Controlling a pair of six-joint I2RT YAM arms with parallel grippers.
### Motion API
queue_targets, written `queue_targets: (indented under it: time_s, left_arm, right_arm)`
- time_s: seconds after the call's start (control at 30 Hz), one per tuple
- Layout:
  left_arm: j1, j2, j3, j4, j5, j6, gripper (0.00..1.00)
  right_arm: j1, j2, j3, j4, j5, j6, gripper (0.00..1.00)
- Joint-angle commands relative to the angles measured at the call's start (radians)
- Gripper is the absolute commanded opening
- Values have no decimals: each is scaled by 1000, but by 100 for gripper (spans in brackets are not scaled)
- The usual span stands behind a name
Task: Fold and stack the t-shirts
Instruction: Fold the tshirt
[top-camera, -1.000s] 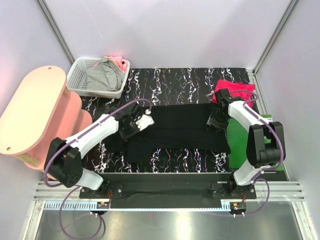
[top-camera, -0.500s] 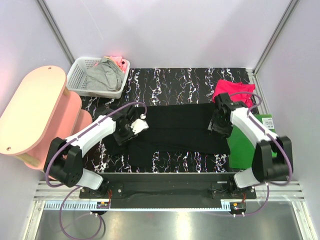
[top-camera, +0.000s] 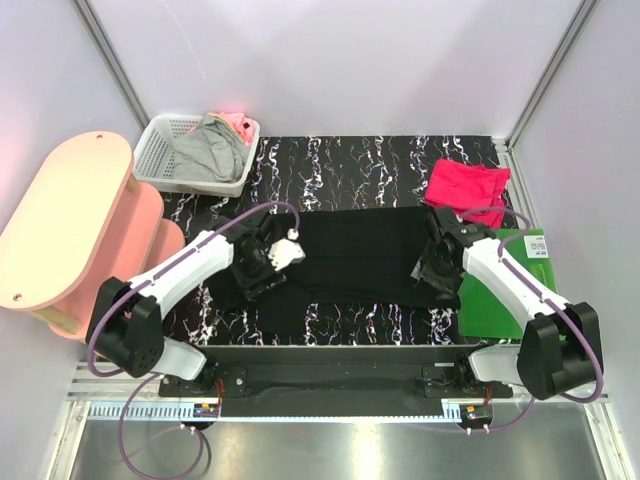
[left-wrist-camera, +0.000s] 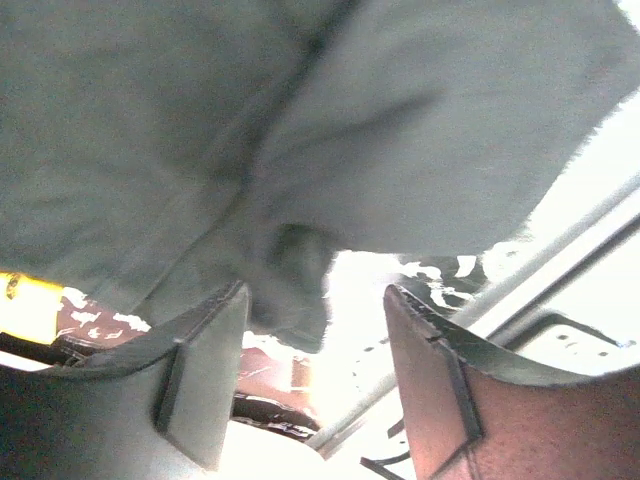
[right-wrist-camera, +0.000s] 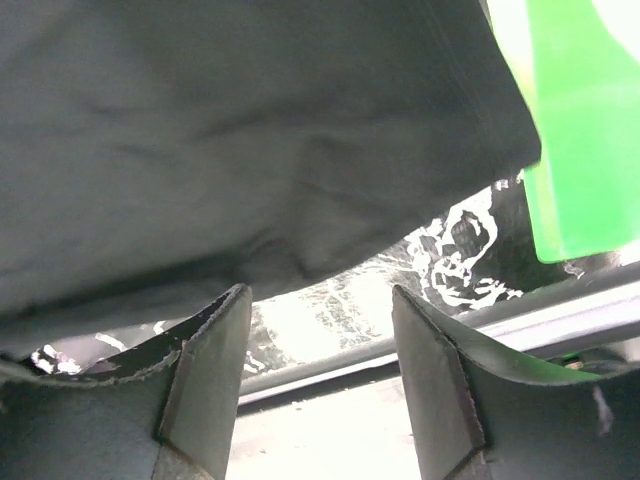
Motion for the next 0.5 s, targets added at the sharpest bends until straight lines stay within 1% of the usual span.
queue_targets:
  time_s: [0.0,0.1,0.13,0.17,0.23,0.27,0.4,0.47]
  left_arm:
    - [-97,-113,43,-82,82,-38,67]
    - [-189,-160,19,-122,65,-34,69]
    - [-217,-165,1,-119,35,-35,70]
    - [-275,-163,-39,-112,7,-35,70]
    - [-319,-150,-81,-77,-59,-47,71]
    - [-342,-130,-111,-66,-65,-50,71]
    - [-364,-71,-159,-9,-68,-52,70]
    - [-366,-35,-168,22,-88,-49,70]
  right_arm:
    - [5,-101,-110,72,-5,191,67]
    - [5,-106,-135,92,7,231,68]
    - [7,-98,-134,92,10,232,68]
    - [5,-87,-131,92,13,226,68]
    - [5,-52,-118,91,15,219,69]
    - [5,-43,-109,88,21,220,69]
    - [7,-20,-106,56,72,249,71]
    - [5,-21,-101,36,120,280,74]
